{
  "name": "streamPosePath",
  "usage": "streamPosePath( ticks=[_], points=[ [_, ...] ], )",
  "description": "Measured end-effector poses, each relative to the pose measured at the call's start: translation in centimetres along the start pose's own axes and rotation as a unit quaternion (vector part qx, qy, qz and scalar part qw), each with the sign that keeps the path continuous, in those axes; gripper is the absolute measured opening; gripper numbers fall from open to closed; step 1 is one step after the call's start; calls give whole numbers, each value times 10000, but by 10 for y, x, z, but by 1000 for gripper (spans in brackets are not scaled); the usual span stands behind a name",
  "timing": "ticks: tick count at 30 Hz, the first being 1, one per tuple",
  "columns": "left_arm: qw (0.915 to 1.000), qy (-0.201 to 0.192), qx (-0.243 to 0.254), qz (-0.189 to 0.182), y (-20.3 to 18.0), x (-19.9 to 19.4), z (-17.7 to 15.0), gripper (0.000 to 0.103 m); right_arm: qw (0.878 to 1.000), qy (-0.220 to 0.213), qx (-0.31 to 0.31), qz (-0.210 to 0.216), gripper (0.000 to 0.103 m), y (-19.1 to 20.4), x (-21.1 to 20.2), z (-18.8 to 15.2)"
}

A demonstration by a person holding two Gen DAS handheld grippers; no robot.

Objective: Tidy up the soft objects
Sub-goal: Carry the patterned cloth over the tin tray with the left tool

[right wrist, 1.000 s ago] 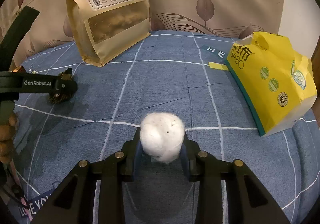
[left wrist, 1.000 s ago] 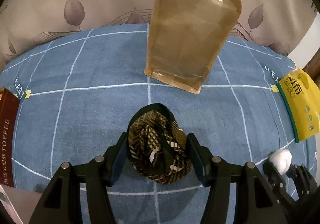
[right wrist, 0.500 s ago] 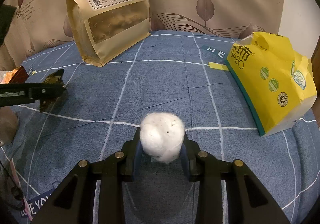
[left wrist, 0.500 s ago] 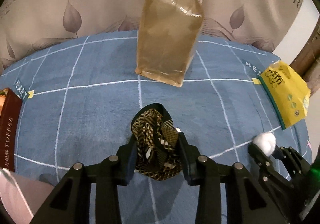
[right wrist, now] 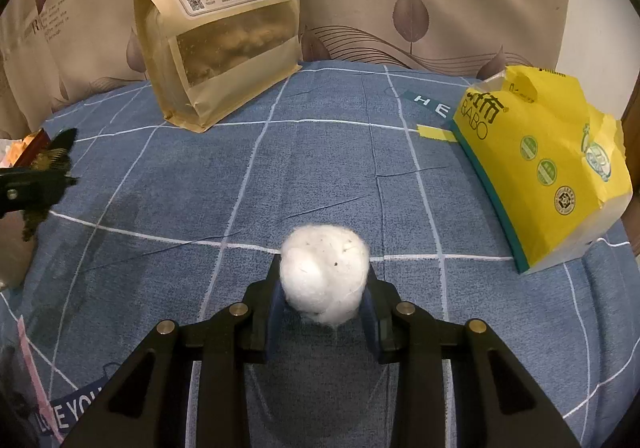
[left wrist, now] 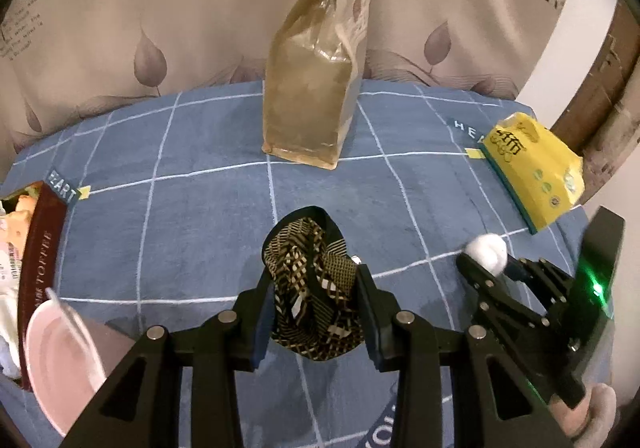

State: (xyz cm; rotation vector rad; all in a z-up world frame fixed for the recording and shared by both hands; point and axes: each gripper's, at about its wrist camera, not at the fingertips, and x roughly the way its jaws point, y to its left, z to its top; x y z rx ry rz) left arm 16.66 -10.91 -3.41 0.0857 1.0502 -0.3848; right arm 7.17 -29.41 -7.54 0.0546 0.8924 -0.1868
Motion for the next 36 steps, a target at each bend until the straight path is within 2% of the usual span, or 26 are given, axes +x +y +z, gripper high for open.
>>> streamPosePath(
  ticks=[8,18,27,36],
  points=[
    [9998,-122,99,-74,-1,-31,-6,38,10000,3,-13,-14,33,0,0,0],
    [9994,-311,117,-54,16,-72,-15,38,10000,7,-25,-32,33,0,0,0],
    [9986,-478,10,205,54,-106,-23,38,10000,8,-57,-61,33,1,0,0],
    [9953,-533,-300,749,117,-124,-31,38,9999,10,-81,-81,33,0,1,0]
  ],
)
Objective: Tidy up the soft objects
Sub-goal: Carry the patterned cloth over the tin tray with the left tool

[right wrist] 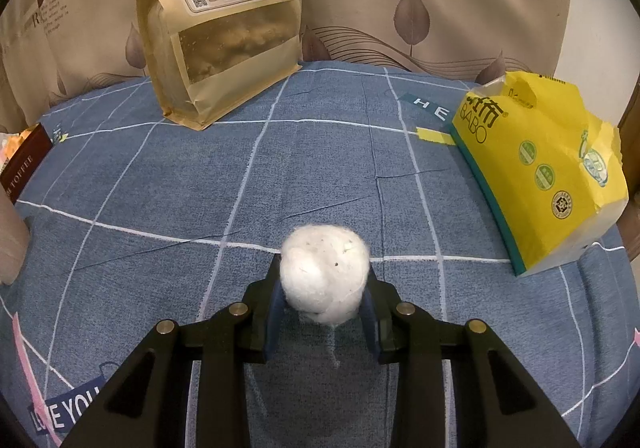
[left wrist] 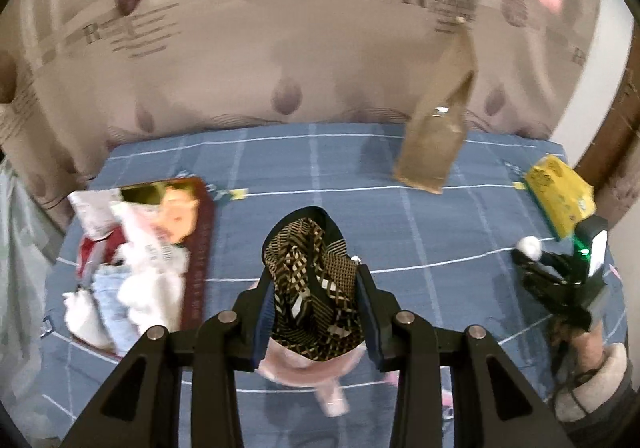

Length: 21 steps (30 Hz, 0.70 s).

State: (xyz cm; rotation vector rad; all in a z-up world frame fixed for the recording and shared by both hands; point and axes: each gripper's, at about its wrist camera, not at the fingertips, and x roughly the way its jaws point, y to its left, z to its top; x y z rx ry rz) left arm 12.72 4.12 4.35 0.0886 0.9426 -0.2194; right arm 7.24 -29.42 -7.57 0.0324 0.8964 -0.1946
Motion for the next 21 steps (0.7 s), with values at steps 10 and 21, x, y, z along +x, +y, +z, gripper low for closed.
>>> streamPosePath(
  ticks=[10,21],
  points=[
    [9976,158,-468,483,70,11,-12,38,10000,1,-12,-5,33,0,0,0],
    [9928,311,-847,792,120,25,-27,38,10000,2,-35,-27,33,1,-1,0]
  ],
)
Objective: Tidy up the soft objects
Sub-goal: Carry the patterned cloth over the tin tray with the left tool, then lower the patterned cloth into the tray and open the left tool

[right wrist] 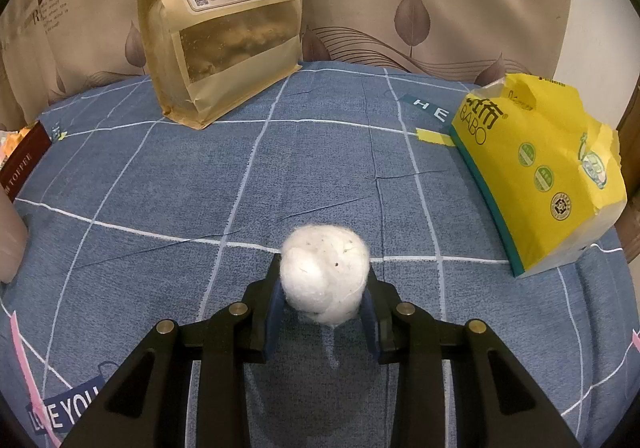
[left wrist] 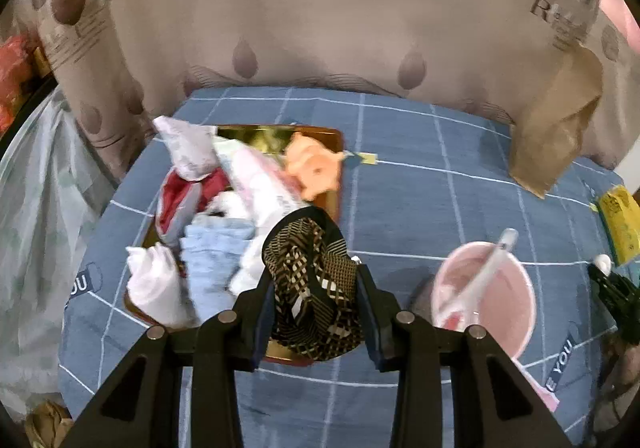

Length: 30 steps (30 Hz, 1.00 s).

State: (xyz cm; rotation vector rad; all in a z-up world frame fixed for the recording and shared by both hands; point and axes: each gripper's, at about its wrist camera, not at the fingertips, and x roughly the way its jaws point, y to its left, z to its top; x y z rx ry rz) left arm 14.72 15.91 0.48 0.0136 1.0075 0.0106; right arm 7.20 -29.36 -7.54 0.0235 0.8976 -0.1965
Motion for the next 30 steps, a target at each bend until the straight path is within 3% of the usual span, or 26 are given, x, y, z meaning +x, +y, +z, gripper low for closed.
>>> streamPosePath(
  ticks=[24,30],
  points=[
    [9971,195,-498,535,73,39,-15,38,9999,-3,-71,-77,33,1,-2,0],
    [9969,125,-601,484,82,41,-19,43,9999,-1,-93,-111,33,2,-2,0]
  ],
)
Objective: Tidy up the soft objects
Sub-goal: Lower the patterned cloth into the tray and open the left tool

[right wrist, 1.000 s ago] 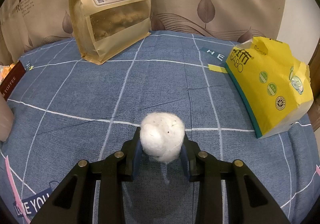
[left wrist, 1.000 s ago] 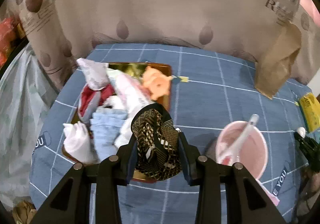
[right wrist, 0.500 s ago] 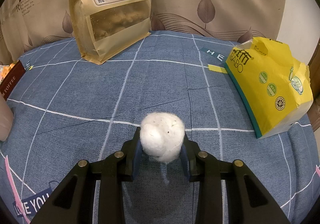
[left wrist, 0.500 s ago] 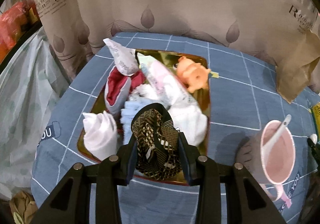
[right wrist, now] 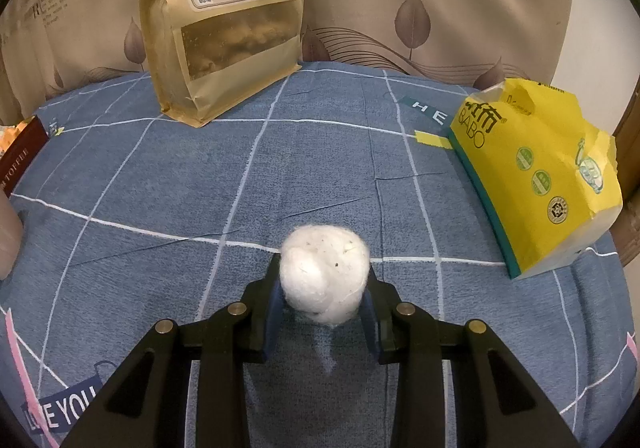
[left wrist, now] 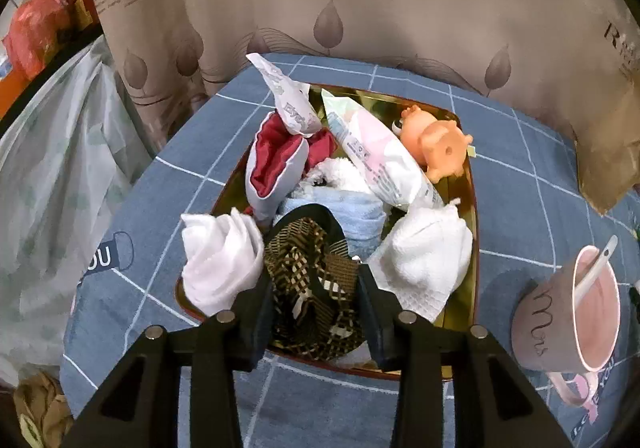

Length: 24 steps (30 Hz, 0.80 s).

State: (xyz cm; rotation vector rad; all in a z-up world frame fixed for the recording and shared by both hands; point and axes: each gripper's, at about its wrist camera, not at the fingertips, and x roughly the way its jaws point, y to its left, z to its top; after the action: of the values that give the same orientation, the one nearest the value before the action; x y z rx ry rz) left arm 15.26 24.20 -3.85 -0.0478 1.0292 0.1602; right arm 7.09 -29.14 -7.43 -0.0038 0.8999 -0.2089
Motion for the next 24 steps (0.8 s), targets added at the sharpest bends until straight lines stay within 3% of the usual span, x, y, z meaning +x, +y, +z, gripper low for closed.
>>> streamPosePath(
  ticks=[11,18,24],
  points=[
    [9993,-375,-45,15,2,-30,-1,55,10000,46,9,-83,33,1,0,0],
    [9934,-1048,395,255,-15,-64,-15,59,9999,48,-10,-103,33,2,1,0],
    [9891,-1289,612,366,-23,-76,-31,59,10000,55,65,-17,33,-1,0,0]
  ],
)
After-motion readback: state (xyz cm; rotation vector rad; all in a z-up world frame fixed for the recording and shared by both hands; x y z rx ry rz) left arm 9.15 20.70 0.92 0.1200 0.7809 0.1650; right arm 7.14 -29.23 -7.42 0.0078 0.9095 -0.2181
